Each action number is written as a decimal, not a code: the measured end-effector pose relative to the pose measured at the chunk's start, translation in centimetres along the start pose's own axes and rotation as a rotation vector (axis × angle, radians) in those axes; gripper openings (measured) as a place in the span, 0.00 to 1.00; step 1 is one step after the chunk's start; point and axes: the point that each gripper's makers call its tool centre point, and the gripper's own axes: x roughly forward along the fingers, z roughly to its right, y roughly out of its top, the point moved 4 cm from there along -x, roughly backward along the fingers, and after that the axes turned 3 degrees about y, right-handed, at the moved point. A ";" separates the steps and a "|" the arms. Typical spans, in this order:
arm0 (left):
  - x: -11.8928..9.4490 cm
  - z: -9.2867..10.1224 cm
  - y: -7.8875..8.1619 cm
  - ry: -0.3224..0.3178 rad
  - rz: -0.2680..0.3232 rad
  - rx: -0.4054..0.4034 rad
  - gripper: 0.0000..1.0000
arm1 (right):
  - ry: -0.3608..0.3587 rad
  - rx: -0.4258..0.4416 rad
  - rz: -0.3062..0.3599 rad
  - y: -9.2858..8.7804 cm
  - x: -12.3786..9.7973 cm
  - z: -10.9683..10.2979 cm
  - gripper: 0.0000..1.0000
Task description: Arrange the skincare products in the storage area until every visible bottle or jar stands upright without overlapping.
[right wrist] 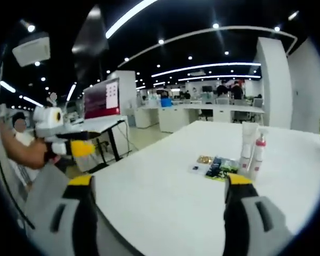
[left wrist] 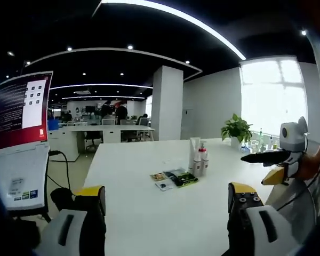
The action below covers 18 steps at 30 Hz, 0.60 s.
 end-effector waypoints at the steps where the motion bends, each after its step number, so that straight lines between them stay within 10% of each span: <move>1: 0.3 -0.2 -0.1 0.014 -0.003 0.016 0.98 | 0.001 0.002 -0.012 -0.2 0.1 0.0 0.98; 18: 0.8 0.1 0.0 0.037 0.034 0.043 0.99 | 0.006 0.082 -0.094 -1.9 0.8 0.2 0.95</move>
